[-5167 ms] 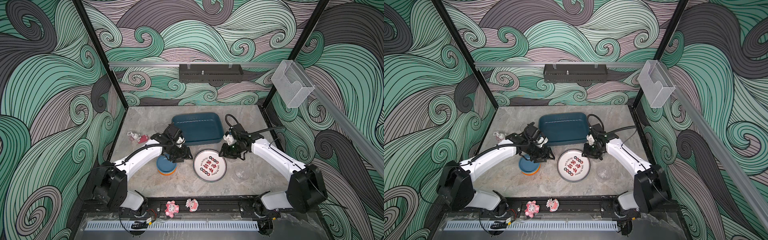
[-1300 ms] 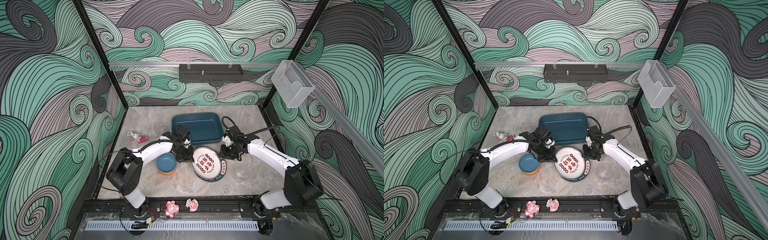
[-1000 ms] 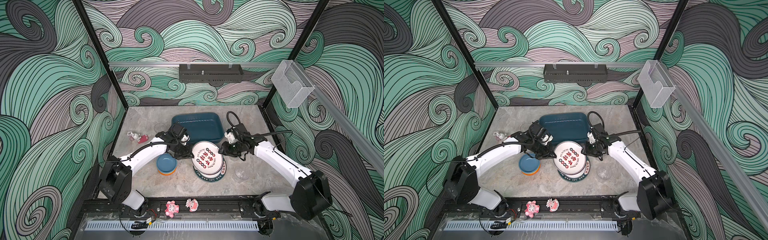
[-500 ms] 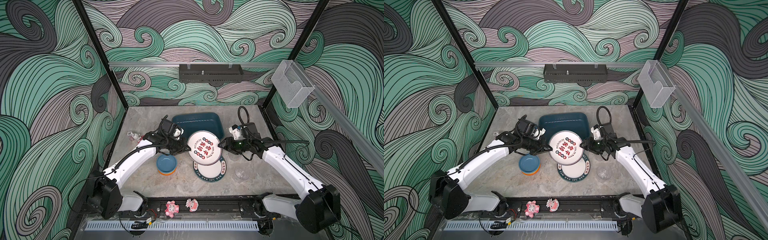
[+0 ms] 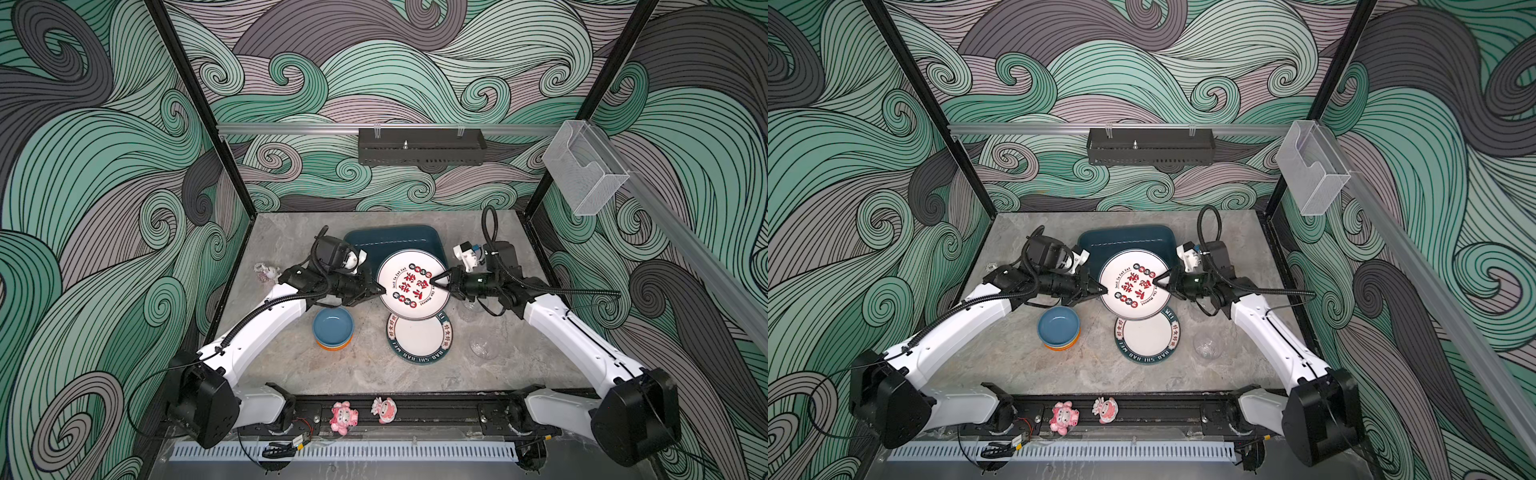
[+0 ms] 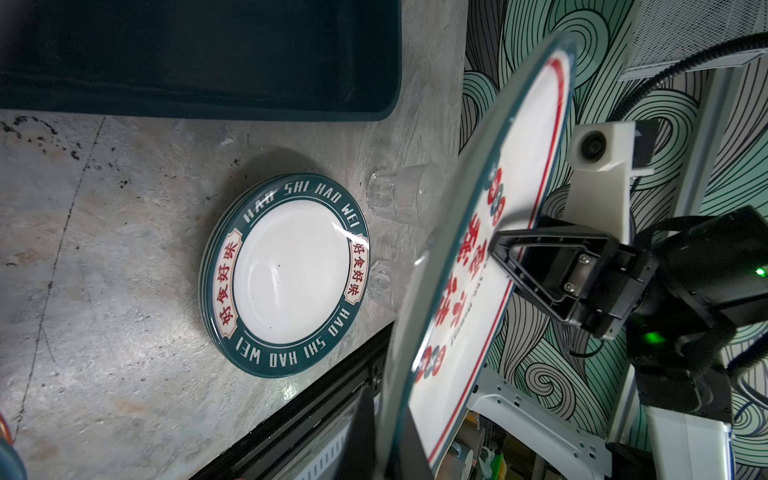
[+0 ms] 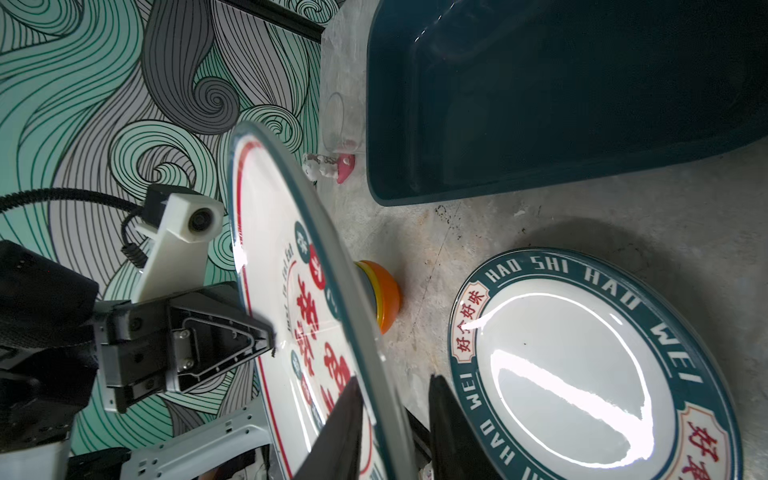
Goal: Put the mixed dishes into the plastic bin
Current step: 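Lift the red-print plates off the green-rimmed plates with both grippers, then carry the plates into the teal bin with the right gripper while the left gripper releases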
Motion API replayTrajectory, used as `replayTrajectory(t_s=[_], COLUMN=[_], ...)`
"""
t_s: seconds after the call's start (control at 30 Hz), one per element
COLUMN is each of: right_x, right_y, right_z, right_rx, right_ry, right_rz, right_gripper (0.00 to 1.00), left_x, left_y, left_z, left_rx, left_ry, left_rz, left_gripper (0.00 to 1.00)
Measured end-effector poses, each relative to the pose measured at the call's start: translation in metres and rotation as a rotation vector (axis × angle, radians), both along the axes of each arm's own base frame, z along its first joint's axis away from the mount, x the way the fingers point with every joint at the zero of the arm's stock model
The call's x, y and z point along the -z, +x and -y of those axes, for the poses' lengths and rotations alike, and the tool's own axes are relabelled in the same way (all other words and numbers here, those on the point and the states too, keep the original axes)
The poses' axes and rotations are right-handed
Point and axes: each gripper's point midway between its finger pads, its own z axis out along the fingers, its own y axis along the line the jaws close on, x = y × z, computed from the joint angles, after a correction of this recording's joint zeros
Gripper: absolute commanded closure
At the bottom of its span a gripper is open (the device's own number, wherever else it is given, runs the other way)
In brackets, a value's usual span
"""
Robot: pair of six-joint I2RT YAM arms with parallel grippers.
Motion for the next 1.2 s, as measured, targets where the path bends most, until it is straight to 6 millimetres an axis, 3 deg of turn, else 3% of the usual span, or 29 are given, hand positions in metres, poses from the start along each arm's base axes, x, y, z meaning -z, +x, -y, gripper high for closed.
replayTrajectory(t_s=[0.13, 0.3, 0.4, 0.57, 0.87, 1.03, 1.2], right_x=[-0.010, -0.019, -0.017, -0.009, -0.004, 0.012, 0.033], right_y=[0.002, 0.006, 0.008, 0.021, 0.070, 0.106, 0.136], right_z=[-0.002, -0.004, -0.004, -0.005, -0.015, -0.028, -0.052], right_rx=[-0.009, -0.010, -0.007, 0.010, 0.056, 0.080, 0.078], right_ry=[0.050, 0.088, 0.084, 0.065, 0.043, 0.019, -0.009], right_rz=[0.019, 0.039, 0.034, 0.011, 0.002, -0.018, -0.044], right_gripper=[0.92, 0.97, 0.97, 0.98, 0.98, 0.98, 0.98], left_x=[-0.001, -0.004, -0.005, -0.005, -0.009, -0.002, 0.003], left_y=[0.002, 0.007, 0.010, 0.021, 0.021, 0.012, 0.007], left_z=[-0.002, -0.005, -0.008, -0.027, -0.079, -0.097, -0.111], left_rx=[-0.016, -0.025, -0.034, -0.091, -0.233, -0.283, -0.318], left_ry=[-0.018, -0.041, -0.044, -0.041, 0.021, 0.080, 0.133], left_rz=[-0.025, -0.022, -0.018, -0.008, 0.059, 0.106, 0.123], left_gripper=[1.00, 0.85, 0.68, 0.59, 0.51, 0.40, 0.39])
